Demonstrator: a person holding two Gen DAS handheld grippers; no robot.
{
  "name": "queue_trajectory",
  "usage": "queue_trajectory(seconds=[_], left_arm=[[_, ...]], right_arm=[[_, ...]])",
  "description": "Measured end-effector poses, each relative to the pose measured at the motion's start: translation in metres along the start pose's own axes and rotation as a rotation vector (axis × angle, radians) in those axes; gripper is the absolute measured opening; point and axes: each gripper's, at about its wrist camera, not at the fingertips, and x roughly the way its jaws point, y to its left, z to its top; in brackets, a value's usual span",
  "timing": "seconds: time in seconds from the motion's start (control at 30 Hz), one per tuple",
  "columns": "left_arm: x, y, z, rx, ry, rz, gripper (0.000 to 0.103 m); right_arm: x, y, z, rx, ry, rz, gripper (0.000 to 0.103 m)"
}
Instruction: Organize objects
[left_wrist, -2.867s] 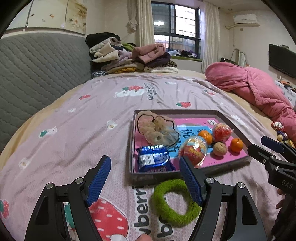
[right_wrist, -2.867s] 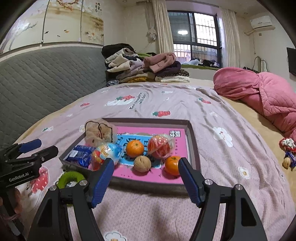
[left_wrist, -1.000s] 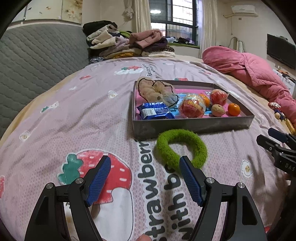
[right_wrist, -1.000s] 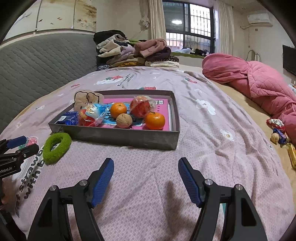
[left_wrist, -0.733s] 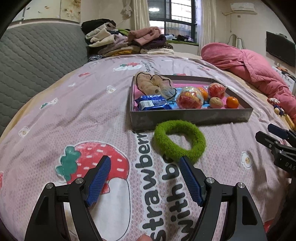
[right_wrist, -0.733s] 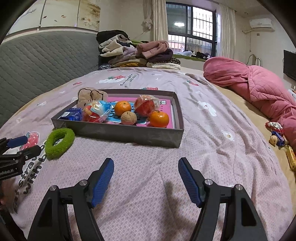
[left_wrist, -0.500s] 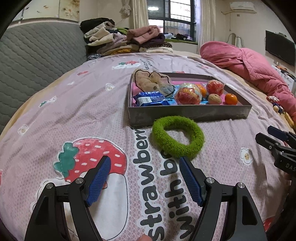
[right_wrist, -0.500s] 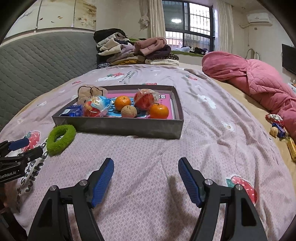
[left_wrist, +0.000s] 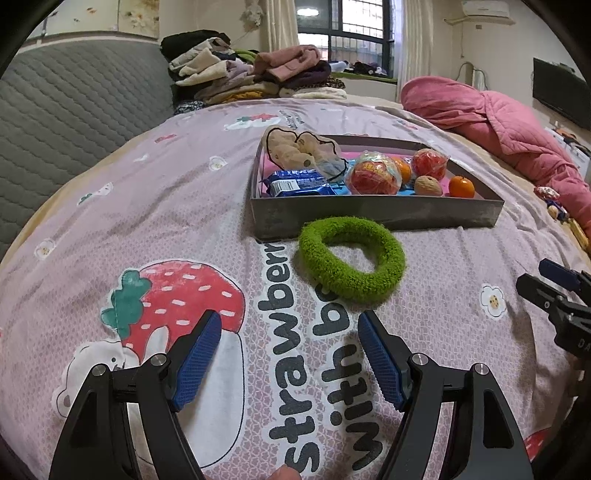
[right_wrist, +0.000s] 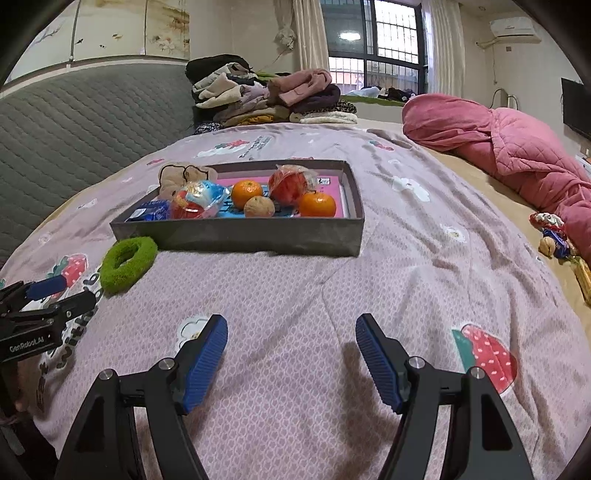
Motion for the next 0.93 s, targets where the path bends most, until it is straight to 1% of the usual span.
queue_trajectory(seconds=[0.17, 0.5, 0.93], left_arm=[[0.0038, 0.0001, -0.0011, -0.003, 0.019, -0.002, 0.077], [0.0053, -0.0022, -0.0016, 0.005, 0.028, 0.003, 0.077], [0.0025, -0.0062, -0.0001, 0.017, 0.020, -0.001, 0.077]], right_arm=[[0.0023, 0.0002, -0.0027, -0.005, 0.012, 0.004, 0.071], [0.0064, 0.0050, -0.0050, -0.023, 0.026, 0.009, 0.071], [0.0090, 0.0041, -0.0046, -0.025, 0.039, 0.013, 0.071]])
